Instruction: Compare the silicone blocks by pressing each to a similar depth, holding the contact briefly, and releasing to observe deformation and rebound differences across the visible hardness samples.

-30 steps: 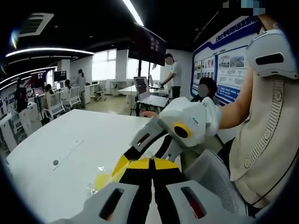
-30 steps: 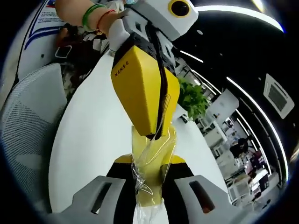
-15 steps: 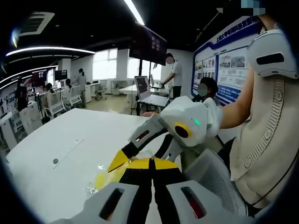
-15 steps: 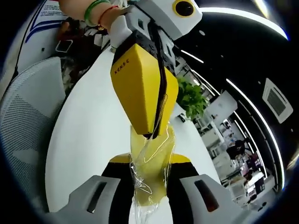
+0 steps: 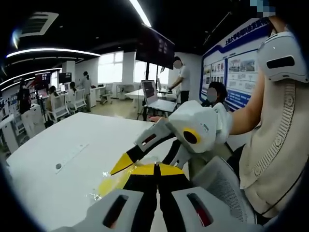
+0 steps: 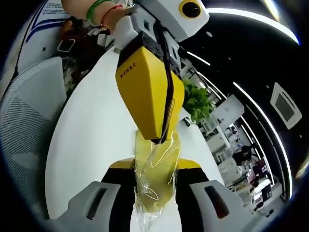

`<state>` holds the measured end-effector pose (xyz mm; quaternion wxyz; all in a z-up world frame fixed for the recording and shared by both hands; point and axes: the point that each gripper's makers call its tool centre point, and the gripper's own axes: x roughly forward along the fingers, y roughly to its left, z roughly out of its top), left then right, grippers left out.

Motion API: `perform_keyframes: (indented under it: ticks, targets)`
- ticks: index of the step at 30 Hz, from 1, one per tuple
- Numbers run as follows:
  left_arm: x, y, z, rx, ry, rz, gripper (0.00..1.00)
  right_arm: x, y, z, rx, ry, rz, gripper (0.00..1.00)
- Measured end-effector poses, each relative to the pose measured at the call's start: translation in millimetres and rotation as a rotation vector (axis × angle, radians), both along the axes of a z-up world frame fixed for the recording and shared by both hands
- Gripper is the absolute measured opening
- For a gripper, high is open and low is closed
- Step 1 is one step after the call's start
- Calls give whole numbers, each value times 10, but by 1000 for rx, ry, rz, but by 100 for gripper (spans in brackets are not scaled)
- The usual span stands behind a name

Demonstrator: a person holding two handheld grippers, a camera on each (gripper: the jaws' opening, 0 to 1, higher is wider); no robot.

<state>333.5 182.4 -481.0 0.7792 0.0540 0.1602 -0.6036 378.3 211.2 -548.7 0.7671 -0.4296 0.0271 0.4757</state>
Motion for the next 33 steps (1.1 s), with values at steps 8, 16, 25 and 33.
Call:
perform_keyframes:
  ticks: [8,16,25,33]
  targets:
    - [163,62,-36,-7,22,80,0,-22,0,-22,22,33,-8,34]
    - [339,138,-105,4,47,166,0,-49,-29,-47,46,66,-18,36]
    - [462,188,-192,-2,92,235,0,-93,-134,-27,149,147,-70,38]
    - [559,238,-244,-8,107,268,0,-180,-336,-47,347,313,-181,49]
